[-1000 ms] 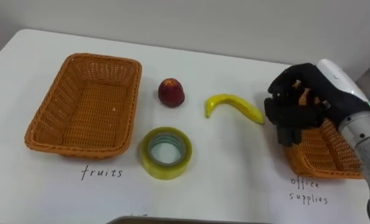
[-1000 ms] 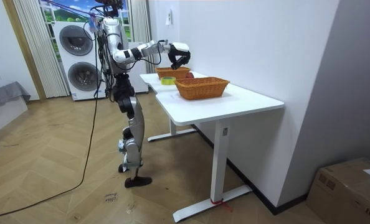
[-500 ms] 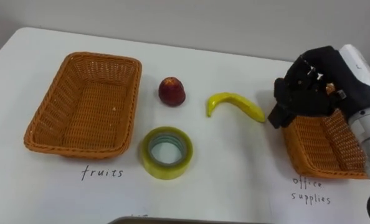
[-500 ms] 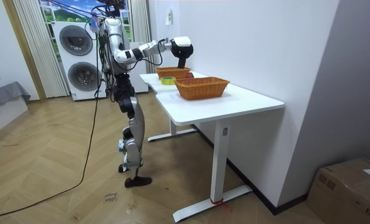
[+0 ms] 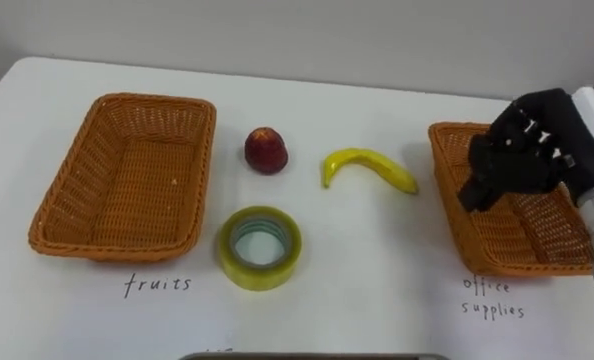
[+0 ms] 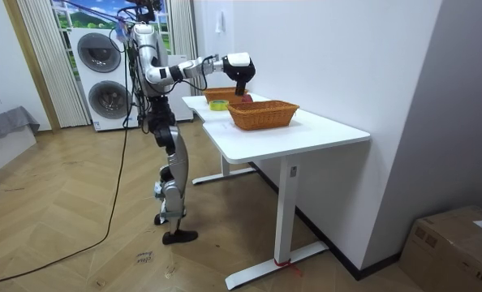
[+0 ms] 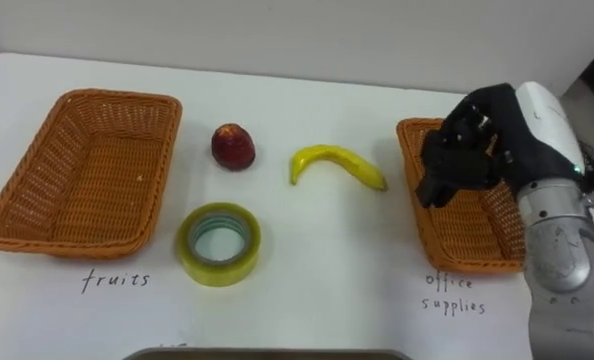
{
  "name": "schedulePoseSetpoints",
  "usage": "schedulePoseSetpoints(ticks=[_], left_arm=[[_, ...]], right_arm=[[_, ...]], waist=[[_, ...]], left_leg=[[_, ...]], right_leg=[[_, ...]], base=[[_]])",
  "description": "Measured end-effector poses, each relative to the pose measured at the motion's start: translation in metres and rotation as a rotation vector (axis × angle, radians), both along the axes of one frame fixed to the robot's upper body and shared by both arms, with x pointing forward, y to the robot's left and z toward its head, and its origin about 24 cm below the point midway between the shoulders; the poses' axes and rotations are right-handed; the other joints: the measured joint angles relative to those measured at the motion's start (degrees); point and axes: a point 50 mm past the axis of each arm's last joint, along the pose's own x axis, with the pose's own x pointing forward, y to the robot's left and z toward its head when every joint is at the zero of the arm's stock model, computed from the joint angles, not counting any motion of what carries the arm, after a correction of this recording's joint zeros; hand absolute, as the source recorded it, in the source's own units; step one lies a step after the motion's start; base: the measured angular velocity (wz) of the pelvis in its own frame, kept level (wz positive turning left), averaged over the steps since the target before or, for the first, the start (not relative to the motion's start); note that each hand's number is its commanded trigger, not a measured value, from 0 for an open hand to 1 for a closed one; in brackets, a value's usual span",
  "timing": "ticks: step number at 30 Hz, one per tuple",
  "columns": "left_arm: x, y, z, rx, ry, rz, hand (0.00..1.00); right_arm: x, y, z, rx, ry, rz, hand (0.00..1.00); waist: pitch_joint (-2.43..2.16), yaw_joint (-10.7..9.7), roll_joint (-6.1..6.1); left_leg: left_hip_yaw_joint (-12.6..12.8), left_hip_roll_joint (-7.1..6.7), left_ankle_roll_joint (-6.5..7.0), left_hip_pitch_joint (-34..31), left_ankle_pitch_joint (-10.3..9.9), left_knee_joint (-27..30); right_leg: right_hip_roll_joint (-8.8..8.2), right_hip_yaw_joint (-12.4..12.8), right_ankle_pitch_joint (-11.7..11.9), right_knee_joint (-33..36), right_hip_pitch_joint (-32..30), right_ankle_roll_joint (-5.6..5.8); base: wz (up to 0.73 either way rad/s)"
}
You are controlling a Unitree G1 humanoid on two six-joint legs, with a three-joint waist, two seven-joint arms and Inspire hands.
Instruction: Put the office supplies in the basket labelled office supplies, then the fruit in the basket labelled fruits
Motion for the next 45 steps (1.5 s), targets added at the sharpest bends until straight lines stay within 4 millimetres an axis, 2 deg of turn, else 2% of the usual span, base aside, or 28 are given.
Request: schedulePoseSetpoints(ticks=[9, 13, 14, 20, 22, 23, 24, 25, 26, 45], left_arm=[[-0.006, 0.005, 0.001, 0.008, -0.004, 0.055, 0.0], [-0.004, 0.005, 0.002, 0.012, -0.009, 0.042, 0.0], [-0.003, 0.005, 0.002, 0.012, -0.011, 0.042, 0.0], [-0.003, 0.006, 0.003, 0.016, -0.02, 0.037, 0.0], [-0.004, 0.006, 0.003, 0.017, -0.02, 0.038, 0.0], [-0.004, 0.006, 0.003, 0.018, -0.019, 0.036, 0.0], [-0.003, 0.006, 0.003, 0.02, -0.017, 0.027, 0.0], [-0.003, 0.006, 0.003, 0.021, -0.017, 0.024, 0.0], [-0.003, 0.006, 0.003, 0.022, -0.017, 0.019, 0.0], [-0.003, 0.007, 0.003, 0.009, -0.021, 0.011, 0.0]], right_arm=[[-0.01, -0.028, 0.001, -0.08, -0.049, -0.172, 1.0], [-0.011, -0.033, -0.002, -0.081, -0.045, -0.201, 1.0], [-0.011, -0.034, -0.005, -0.08, -0.038, -0.207, 1.0], [-0.013, -0.035, -0.007, -0.079, -0.035, -0.216, 1.0], [-0.015, -0.036, -0.009, -0.082, -0.026, -0.219, 0.89], [-0.016, -0.036, -0.011, -0.082, -0.017, -0.221, 0.65], [-0.018, -0.037, -0.013, -0.082, -0.008, -0.223, 0.56], [-0.019, -0.037, -0.014, -0.083, -0.004, -0.224, 0.17], [-0.02, -0.038, -0.015, -0.083, 0.003, -0.225, 0.0], [-0.022, -0.038, -0.018, -0.083, 0.019, -0.223, 0.0]], waist=[[0.25, -0.2, -0.72], [0.24, -0.3, -0.73], [0.11, -0.3, -0.91], [0.29, -0.4, -0.51], [0.24, -0.4, -0.59], [0.25, -0.4, -0.57], [0.25, -0.4, -0.58], [0.24, -0.4, -0.59], [0.22, -0.4, -0.58], [-0.02, -0.5, -0.66]], left_leg=[[0.1, -0.08, -0.01, 0.0, 0.0, 0.0], [0.1, -0.09, 0.0, 0.0, 0.0, 0.0], [0.1, -0.09, 0.0, 0.0, 0.0, 0.0], [0.1, -0.05, 0.0, -0.1, 0.0, 0.0], [0.1, -0.05, 0.0, -0.1, 0.0, 0.0], [0.1, -0.06, 0.0, -0.1, 0.0, 0.0], [0.1, -0.08, 0.0, -0.1, 0.0, 0.0], [0.1, -0.09, 0.0, -0.1, 0.0, 0.0], [0.1, -0.11, 0.0, -0.1, 0.0, 0.0], [0.2, -0.12, 0.0, -0.1, 0.0, 0.0]], right_leg=[[-0.01, 0.1, 0.0, 0.0, -0.1, 0.0], [-0.01, 0.1, 0.0, 0.0, -0.1, 0.01], [-0.01, 0.1, 0.0, 0.0, -0.1, 0.01], [0.0, 0.0, 0.0, 0.0, -0.1, 0.0], [0.0, 0.0, 0.0, 0.0, -0.1, 0.01], [-0.01, 0.0, 0.0, 0.0, -0.1, 0.01], [-0.02, 0.0, 0.0, 0.0, -0.1, 0.01], [-0.03, 0.0, 0.0, 0.0, -0.2, 0.02], [-0.05, 0.1, 0.0, -0.1, -0.2, 0.04], [-0.06, 0.1, -0.1, 0.0, -0.2, 0.05]], base=[[0.0], [0.0], [0.0], [0.0], [0.0], [0.0], [0.0], [0.0], [0.0], [0.0]])
